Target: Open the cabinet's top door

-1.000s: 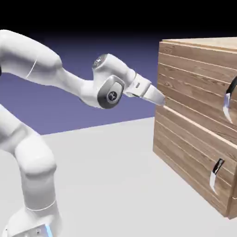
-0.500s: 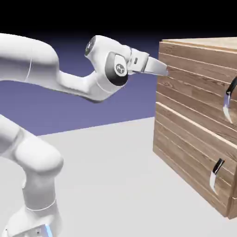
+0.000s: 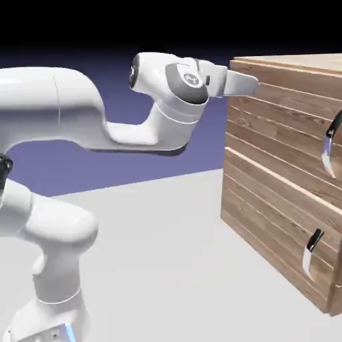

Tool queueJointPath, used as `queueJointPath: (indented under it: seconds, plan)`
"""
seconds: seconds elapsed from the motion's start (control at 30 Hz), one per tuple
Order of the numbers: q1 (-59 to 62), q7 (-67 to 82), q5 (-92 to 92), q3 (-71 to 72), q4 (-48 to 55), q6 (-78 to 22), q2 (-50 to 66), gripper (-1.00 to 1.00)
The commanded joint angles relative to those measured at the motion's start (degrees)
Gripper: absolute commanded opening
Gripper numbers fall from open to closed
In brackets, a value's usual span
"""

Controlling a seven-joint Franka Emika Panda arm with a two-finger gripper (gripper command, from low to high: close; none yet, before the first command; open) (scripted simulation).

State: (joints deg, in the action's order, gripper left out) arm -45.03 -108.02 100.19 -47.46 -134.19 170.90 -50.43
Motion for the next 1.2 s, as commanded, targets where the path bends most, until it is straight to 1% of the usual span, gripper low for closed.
queueJointPath:
  seconds: [0.0,0.83,0.9,1.07,1.1,1.13,1.17]
  plan:
    - [-1.1,-1.6,2.5,-1.2,0.7,-0.1,-0.4,0.0]
    - [-28.7,-42.4,64.8,-30.7,17.3,-2.0,-11.5,0.0]
    - [-29.1,-43.1,65.8,-31.2,17.6,-2.0,-11.7,0.0]
    - [-39.1,-42.7,65.8,-36.1,26.8,-1.7,-10.7,0.0]
    - [-39.1,-42.7,65.8,-36.1,26.8,-1.7,-10.7,-1.0]
    - [-39.1,-42.7,65.8,-36.1,26.8,-1.7,-10.7,-1.0]
    - [-37.2,-43.5,65.8,-35.2,24.7,-2.9,-10.1,-1.0]
